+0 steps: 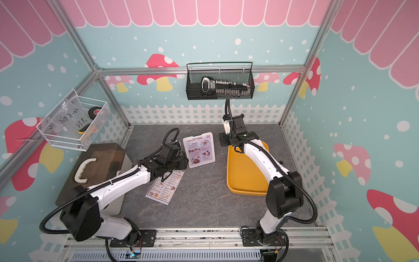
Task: Replace the menus in the menu holders
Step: Adjust the menu holder at the center of the board.
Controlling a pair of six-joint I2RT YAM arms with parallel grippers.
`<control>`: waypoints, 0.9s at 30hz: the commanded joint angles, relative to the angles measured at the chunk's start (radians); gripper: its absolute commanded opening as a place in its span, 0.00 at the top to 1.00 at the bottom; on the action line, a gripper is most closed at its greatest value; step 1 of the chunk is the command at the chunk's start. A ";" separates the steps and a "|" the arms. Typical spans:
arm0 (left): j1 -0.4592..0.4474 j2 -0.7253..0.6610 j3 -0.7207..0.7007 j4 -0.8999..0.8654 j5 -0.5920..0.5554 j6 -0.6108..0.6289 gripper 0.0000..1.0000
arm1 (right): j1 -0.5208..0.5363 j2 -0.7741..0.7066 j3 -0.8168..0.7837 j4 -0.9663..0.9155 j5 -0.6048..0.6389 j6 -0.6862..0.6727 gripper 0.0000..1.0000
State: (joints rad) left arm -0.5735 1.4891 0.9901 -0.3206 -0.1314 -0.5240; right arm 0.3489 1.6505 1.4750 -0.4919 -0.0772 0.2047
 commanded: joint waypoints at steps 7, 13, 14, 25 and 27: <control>0.077 0.125 0.001 0.272 -0.001 -0.058 0.48 | -0.024 -0.025 -0.033 0.029 -0.019 0.026 0.34; 0.104 0.134 0.042 0.186 0.011 -0.050 0.48 | -0.034 -0.026 -0.048 0.029 -0.022 0.025 0.34; 0.103 0.119 0.057 0.118 -0.004 -0.039 0.48 | -0.036 -0.026 -0.048 0.027 -0.022 0.024 0.34; 0.059 0.034 0.071 -0.008 0.135 -0.003 0.50 | -0.047 -0.003 -0.035 0.032 -0.016 0.024 0.34; 0.051 0.069 0.091 0.015 0.141 -0.020 0.49 | -0.054 -0.003 -0.034 0.031 -0.008 0.030 0.32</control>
State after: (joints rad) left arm -0.5095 1.5127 1.0523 -0.3180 -0.0460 -0.5350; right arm 0.3073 1.6470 1.4334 -0.4637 -0.0914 0.2325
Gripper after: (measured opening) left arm 0.507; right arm 0.682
